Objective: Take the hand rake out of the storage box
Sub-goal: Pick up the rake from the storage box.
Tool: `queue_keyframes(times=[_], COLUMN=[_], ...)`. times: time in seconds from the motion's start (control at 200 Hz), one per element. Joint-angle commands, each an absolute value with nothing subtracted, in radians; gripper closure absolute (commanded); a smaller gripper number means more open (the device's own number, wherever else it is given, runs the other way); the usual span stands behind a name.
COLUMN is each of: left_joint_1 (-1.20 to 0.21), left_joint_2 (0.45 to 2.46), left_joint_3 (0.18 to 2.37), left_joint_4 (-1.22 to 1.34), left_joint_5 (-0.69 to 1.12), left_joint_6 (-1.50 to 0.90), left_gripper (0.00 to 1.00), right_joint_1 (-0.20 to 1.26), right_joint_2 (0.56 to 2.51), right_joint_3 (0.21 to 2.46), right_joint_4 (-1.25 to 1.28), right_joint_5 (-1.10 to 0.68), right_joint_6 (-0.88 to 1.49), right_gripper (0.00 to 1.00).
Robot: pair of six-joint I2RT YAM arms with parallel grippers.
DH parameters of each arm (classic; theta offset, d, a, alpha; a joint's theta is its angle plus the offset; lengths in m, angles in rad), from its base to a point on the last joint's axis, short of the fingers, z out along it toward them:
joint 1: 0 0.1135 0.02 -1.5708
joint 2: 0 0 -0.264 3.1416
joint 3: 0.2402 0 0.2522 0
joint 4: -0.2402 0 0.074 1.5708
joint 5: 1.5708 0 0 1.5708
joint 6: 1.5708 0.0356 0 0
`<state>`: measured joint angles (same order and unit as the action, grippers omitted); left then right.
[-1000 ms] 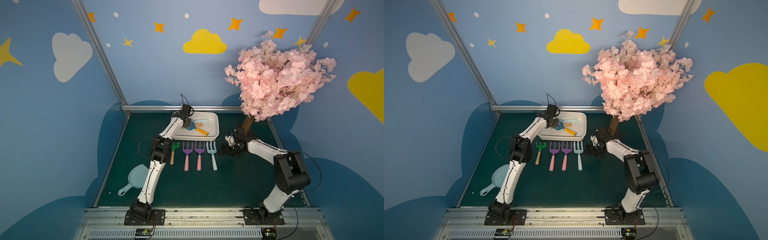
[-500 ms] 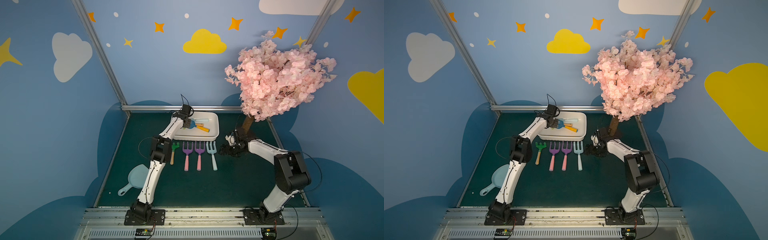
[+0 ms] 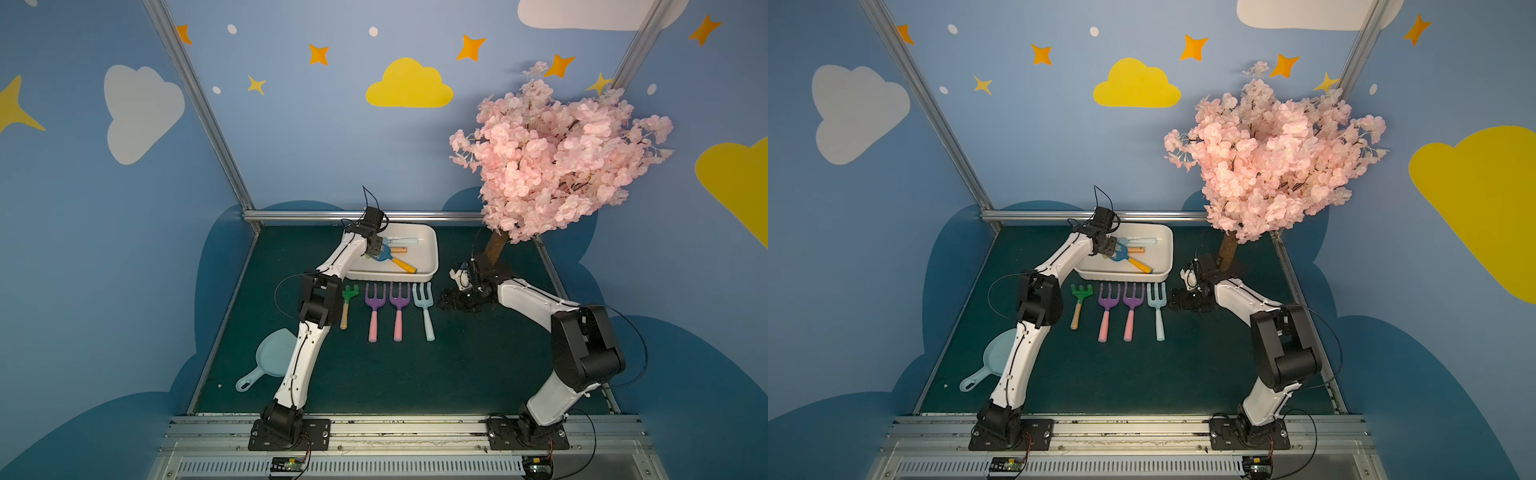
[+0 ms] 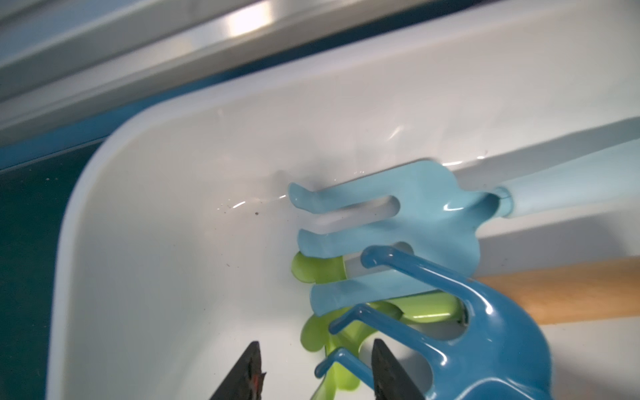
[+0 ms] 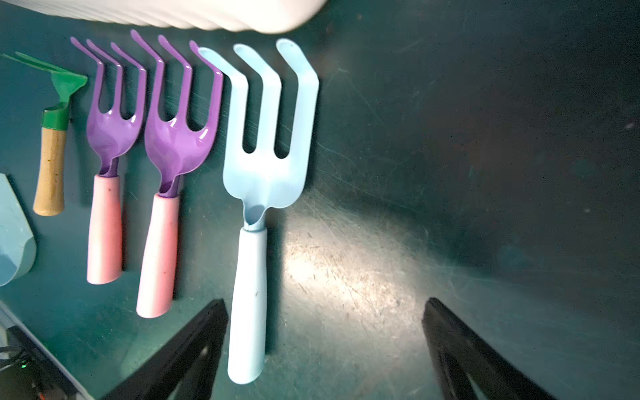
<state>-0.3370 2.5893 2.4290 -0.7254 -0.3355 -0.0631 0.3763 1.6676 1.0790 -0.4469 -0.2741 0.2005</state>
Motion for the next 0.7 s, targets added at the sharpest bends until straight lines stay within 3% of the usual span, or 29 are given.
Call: queue_keyframes(times=[0.0,0.09,0.225,0.305,0.696], left_joint_1=[-0.341,-0.341,-0.341,-0.338,-0.311], left_joint_2=[2.488,2.451,2.506,2.572,2.661], left_joint_3=[2.393,2.325,2.348,2.429,2.493], left_joint_4=[-0.716,-0.638,-0.591,-0.630,-0.672], left_joint_5=[-0.313,-0.291,-0.215,-0.207,-0.214], left_joint_6=[-0.061,-0.050,-0.003,0.006,-0.054], left_gripper=[0.44,0.43,0.59,0.63,0.63], right_joint_1=[0.431,0.474,0.480,0.482,0.474], right_joint_2=[1.583,1.576,1.588,1.592,1.589], right_joint_3=[1.148,1.200,1.227,1.222,1.174], right_joint_4=[-0.448,-0.449,-0.450,-0.458,-0.454], right_joint_5=[-0.208,-0.146,-0.156,-0.149,-0.122], right_joint_6=[0.099,0.062,0.060,0.061,0.072], right_gripper=[0.08,0.08,0.08,0.08,0.08])
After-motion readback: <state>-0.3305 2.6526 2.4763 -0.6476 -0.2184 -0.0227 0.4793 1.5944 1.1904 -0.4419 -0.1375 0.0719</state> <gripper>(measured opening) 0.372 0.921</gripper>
